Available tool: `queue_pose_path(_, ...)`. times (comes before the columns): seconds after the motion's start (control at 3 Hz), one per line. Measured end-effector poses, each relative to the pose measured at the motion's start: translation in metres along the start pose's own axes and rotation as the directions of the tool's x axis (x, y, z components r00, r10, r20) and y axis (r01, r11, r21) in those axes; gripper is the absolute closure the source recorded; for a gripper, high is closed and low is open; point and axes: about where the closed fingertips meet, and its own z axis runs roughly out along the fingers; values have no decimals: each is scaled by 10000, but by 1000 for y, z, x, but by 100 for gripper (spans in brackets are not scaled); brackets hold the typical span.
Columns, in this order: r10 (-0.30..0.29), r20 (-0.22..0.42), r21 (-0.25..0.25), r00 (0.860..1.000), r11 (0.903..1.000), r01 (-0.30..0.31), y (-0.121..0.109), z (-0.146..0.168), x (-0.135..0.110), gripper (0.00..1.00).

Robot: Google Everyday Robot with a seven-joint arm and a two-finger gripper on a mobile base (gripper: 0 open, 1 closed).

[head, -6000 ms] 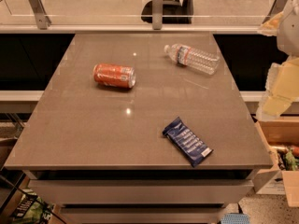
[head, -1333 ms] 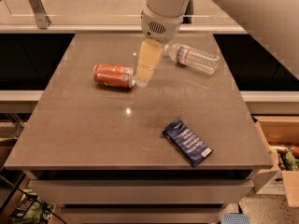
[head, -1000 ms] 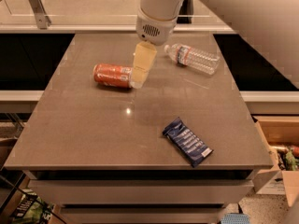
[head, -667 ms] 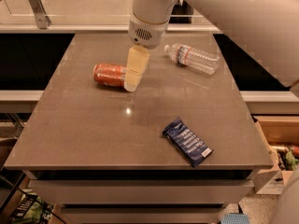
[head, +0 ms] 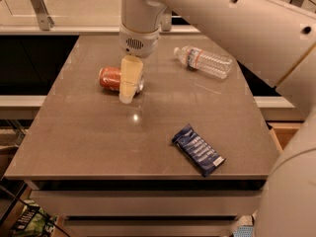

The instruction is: Place coke can upright

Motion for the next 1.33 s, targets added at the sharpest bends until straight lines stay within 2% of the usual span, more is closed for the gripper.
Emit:
queue_pose_path(0.67,-553,-543,-35,9970,9985,552,-19,17,-31,0)
queue_pose_path(1.33,-912,-675,-38,9935,9958,912,-35,28,-54,0)
